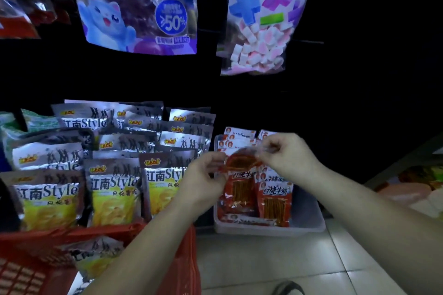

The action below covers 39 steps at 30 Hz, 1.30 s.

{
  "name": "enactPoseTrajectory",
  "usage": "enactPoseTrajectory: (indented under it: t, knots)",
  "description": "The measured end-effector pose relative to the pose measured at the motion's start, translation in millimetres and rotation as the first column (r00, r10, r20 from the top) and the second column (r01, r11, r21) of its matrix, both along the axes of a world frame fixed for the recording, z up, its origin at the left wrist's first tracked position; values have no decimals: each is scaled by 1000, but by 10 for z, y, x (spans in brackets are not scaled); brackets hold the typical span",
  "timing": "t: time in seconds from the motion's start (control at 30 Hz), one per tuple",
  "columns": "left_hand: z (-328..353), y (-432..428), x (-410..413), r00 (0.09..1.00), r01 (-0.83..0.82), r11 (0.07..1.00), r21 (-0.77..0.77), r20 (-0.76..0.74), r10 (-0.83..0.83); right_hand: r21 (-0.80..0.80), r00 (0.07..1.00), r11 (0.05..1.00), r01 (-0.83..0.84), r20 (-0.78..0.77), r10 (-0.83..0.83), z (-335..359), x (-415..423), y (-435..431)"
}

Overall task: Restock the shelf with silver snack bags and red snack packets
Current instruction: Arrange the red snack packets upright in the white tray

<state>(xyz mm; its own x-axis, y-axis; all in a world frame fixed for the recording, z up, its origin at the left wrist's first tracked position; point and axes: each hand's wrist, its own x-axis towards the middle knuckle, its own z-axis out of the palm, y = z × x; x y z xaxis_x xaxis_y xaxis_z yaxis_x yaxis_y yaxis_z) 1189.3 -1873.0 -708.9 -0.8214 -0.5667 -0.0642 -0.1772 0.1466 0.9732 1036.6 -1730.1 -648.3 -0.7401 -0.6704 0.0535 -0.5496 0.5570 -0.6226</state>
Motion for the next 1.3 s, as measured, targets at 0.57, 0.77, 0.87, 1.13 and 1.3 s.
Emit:
enactPoseTrajectory:
  t: [0.57, 0.77, 0.87, 1.13, 1.3]
  knots:
    - [-647, -15, -266, 954, 120, 965, -234, 296, -46, 317, 884, 891, -326, 437, 168, -840, -9, 81]
    - [-623, -25, -318, 937, 256, 921, -293, 311, -161, 285, 927, 945, -161, 373, 45, -956, -184, 165]
    - [-643, 118, -432, 912, 363, 901, -237, 292, -290, 274, 954, 957, -100, 300, 14, -1011, -306, 228]
    - [-756, 176, -509, 801, 552, 805, -217, 406, -440, 393, 858, 857, -334, 502, 104, -1173, -491, 40]
    - [-868, 51, -549, 857, 461, 873, -162, 339, -389, 468, 858, 832, -298, 513, 18, -1365, -578, 223]
